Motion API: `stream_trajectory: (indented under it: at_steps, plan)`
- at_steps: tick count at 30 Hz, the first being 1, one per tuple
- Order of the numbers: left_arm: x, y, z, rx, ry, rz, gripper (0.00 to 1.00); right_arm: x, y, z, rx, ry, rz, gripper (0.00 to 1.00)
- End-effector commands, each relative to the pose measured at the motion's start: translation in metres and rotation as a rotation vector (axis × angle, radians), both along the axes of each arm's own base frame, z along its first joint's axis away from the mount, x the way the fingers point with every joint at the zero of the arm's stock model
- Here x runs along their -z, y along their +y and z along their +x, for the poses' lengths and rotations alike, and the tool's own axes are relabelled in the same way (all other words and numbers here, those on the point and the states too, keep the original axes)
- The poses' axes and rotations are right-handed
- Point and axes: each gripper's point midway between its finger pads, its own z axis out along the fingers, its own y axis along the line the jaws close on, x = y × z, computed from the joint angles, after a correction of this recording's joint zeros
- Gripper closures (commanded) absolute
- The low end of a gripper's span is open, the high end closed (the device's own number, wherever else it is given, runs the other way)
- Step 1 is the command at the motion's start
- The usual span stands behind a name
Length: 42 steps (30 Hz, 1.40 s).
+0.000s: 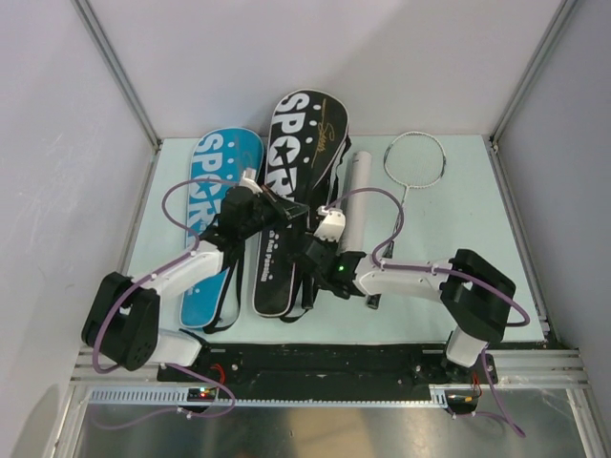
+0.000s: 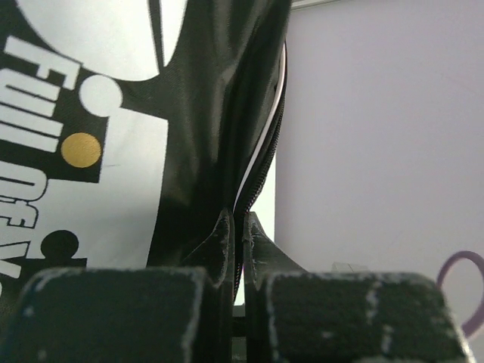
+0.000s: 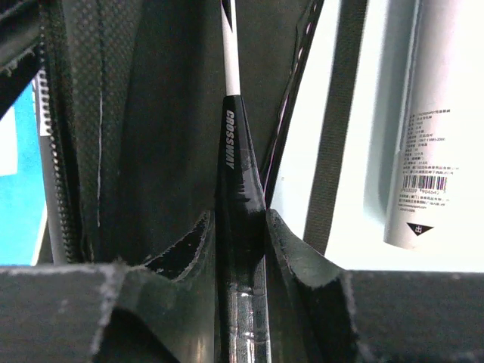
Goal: Pack up the badminton gear
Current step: Place the racket in the racket bag.
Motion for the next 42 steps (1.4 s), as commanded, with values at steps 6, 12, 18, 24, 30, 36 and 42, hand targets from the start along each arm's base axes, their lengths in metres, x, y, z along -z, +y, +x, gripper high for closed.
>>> stream_trajectory:
  at_steps: [6, 12, 18, 24, 30, 36, 42]
  plan:
    - [0.005, -0.021, -0.032, 0.152, 0.093, -0.111, 1.00, -0.031, 0.011, 0.037, 0.108, -0.051, 0.346, 0.91]
    - [0.000, -0.012, -0.024, 0.119, 0.061, -0.113, 1.00, -0.031, 0.017, 0.024, 0.000, 0.008, 0.408, 0.75]
    - [0.008, -0.001, -0.016, 0.087, 0.053, -0.086, 1.00, -0.028, 0.006, 0.006, -0.111, 0.049, 0.399, 0.59]
    - [0.030, 0.004, -0.017, 0.077, 0.064, -0.034, 1.00, -0.008, -0.007, -0.025, -0.227, 0.159, 0.385, 0.59]
    - [0.045, 0.010, -0.021, 0.071, 0.059, 0.015, 1.00, 0.026, -0.045, -0.039, -0.215, 0.199, 0.217, 0.67]
    - [0.061, 0.015, -0.026, 0.063, 0.076, 0.047, 1.00, 0.064, -0.067, -0.054, -0.197, 0.263, 0.047, 0.75]
    - [0.066, 0.012, -0.029, 0.072, 0.093, 0.049, 1.00, 0.079, -0.029, -0.066, -0.243, 0.263, 0.117, 0.76]
